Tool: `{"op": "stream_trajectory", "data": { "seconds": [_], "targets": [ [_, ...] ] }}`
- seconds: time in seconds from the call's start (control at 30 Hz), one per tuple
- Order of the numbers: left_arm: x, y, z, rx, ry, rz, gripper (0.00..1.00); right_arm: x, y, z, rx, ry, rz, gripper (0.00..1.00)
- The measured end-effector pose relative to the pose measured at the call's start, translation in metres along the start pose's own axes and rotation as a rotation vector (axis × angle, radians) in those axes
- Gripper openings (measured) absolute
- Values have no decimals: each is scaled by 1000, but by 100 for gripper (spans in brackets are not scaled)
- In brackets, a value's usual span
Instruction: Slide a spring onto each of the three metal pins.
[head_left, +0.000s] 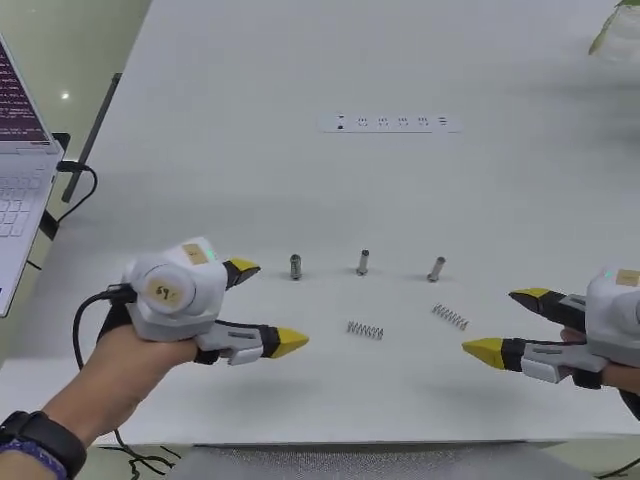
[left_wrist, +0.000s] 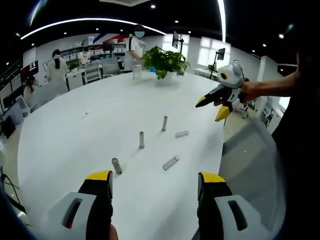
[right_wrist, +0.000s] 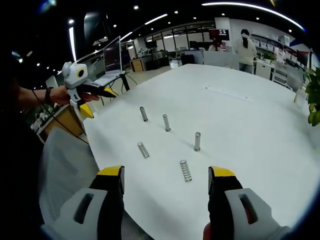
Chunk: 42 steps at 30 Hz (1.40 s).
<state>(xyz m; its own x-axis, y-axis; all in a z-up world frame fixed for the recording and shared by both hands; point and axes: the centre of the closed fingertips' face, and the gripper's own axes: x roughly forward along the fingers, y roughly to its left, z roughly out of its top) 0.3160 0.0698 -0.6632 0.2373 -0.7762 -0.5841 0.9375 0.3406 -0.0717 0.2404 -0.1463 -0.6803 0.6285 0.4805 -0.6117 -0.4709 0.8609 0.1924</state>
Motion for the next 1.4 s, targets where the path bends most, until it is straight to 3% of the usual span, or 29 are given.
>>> {"op": "stream_trajectory", "data": {
  "seconds": [0.7, 1.4],
  "targets": [
    [30, -11, 2, 102, 56, -76, 63, -3, 6, -2, 4, 0, 0, 66],
    [85, -27, -10, 209, 142, -188, 55, -7, 7, -7, 14, 5, -2, 64]
  ]
}}
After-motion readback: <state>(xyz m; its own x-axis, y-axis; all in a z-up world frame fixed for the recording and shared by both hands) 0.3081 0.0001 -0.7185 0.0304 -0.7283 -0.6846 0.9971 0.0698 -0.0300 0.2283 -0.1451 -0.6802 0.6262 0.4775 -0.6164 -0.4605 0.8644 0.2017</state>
